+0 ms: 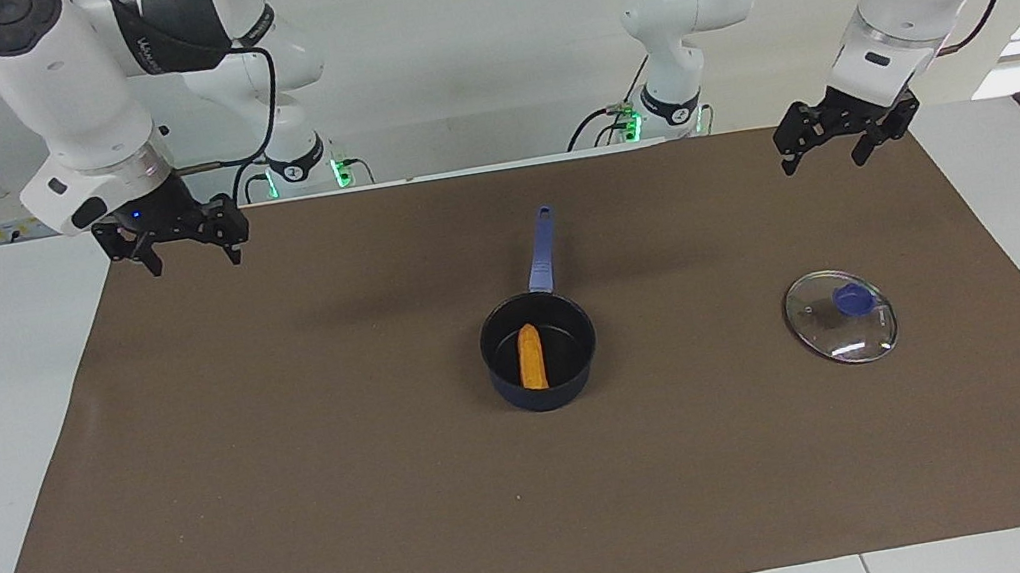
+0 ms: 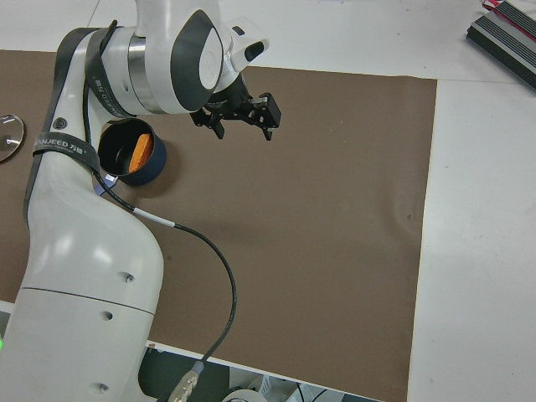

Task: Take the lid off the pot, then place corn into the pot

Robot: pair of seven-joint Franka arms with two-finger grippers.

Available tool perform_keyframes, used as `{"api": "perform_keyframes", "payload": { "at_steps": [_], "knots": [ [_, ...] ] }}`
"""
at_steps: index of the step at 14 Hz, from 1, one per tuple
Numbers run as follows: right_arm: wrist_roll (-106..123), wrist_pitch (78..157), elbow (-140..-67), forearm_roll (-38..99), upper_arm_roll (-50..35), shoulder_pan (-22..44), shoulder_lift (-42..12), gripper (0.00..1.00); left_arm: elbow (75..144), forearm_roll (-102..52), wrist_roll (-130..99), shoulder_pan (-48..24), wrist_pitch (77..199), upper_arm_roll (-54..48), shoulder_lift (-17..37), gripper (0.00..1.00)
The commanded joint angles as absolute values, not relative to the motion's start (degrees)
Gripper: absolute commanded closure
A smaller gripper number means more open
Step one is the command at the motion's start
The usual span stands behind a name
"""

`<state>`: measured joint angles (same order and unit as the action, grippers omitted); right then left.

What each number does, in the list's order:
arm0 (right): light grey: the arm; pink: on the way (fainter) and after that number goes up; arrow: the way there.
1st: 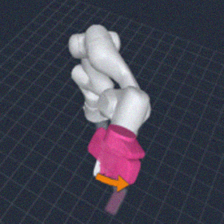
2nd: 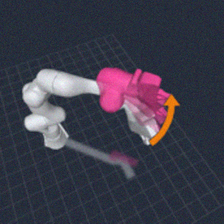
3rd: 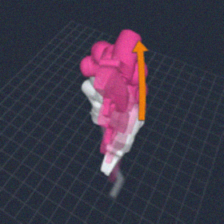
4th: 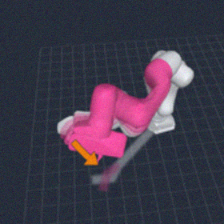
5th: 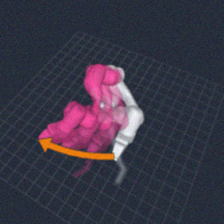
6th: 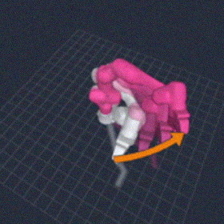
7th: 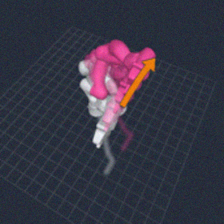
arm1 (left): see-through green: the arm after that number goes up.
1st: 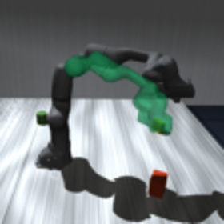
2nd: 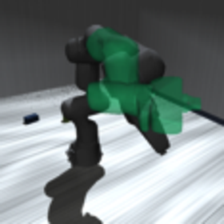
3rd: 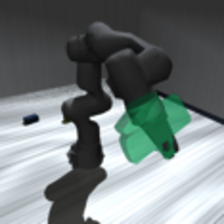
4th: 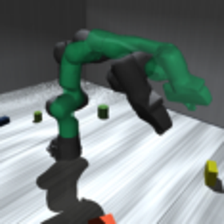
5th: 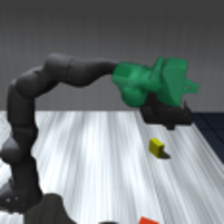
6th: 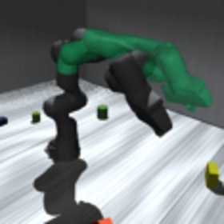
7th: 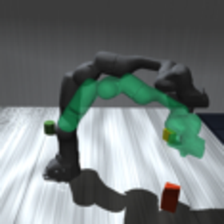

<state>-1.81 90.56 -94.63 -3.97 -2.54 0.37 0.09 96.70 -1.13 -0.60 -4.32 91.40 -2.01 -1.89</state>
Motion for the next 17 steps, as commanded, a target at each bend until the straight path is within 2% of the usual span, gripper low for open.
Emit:
{"api": "perform_keyframes", "payload": {
  "at_steps": [1,13,17],
  "knots": [
    [0.1,90.3,-94.7,-2.9,-1.7,-0.8,0.6,0.00,97.6,-0.1,-1.7,-5.4,90.5,-1.6,-2.5,0.00],
    [1.5,90.2,-93.2,-2.5,-1.2,-2.1,0.6,0.00,97.7,-0.2,-1.6,-4.9,90.7,-1.6,-2.3,0.00],
    [1.4,89.6,-92.6,2.6,-1.1,-2.2,0.6,0.00,97.7,-0.2,-1.6,-5.4,90.5,-1.5,-2.3,0.00]
  ]
}}
